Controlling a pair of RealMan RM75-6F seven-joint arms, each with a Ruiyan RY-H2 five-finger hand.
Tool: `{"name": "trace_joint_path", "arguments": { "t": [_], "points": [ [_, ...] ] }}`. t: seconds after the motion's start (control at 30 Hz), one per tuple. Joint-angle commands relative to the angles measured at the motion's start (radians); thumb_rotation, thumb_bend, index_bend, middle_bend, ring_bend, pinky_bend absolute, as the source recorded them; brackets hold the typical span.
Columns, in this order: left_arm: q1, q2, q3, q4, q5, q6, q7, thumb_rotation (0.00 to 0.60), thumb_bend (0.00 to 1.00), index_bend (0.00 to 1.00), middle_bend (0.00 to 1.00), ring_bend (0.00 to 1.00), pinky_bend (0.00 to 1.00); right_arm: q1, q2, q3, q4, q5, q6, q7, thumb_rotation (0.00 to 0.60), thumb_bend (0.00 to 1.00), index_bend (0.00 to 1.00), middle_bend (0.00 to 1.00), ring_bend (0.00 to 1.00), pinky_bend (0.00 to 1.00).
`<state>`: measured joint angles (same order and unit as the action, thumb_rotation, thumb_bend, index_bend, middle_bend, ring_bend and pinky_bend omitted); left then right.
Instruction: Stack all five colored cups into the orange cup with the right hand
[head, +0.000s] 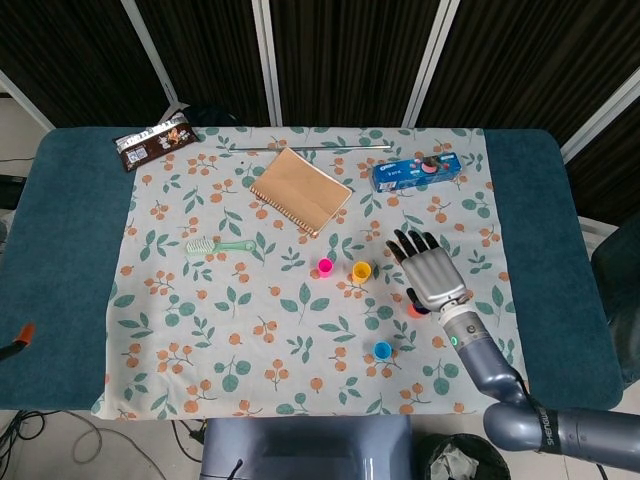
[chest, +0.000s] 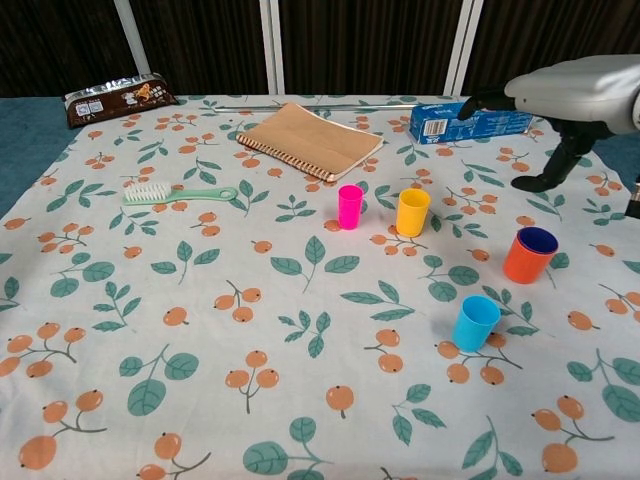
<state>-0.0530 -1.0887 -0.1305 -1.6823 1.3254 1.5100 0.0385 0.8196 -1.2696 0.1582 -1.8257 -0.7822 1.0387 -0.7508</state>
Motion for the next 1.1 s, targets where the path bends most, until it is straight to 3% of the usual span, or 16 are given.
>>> {"name": "trace_joint_path", "arguments": {
  "t": [0.03, 0.47, 1.1],
  "points": [
    [-0.001, 0.0, -0.001, 0.001, -0.001, -0.002, -0.002, 0.6, 0.23, 0.09, 0.0, 0.0, 0.14, 0.058, -0.057, 0.025, 0.031, 0.069, 0.017, -0.08, 0.6, 0.43, 0.17, 0.0, 0.07, 0.13],
    [-0.003, 0.0, -0.001, 0.0, -0.001, -0.006, -0.004, 0.6, 0.24, 0.09, 0.0, 0.0, 0.14, 0.128, -0.183, 0.036, 0.13, 0.198, 0.025, -0.136, 0.6, 0.43, 0.28, 0.0, 0.08, 0.14],
    [-0.005, 0.002, -0.004, -0.004, -0.009, -0.011, -0.005, 0.6, 0.26, 0.09, 0.0, 0.0, 0.14, 0.133, -0.312, 0.01, 0.286, 0.115, 0.027, -0.068, 0.6, 0.43, 0.33, 0.0, 0.11, 0.16]
  ]
}}
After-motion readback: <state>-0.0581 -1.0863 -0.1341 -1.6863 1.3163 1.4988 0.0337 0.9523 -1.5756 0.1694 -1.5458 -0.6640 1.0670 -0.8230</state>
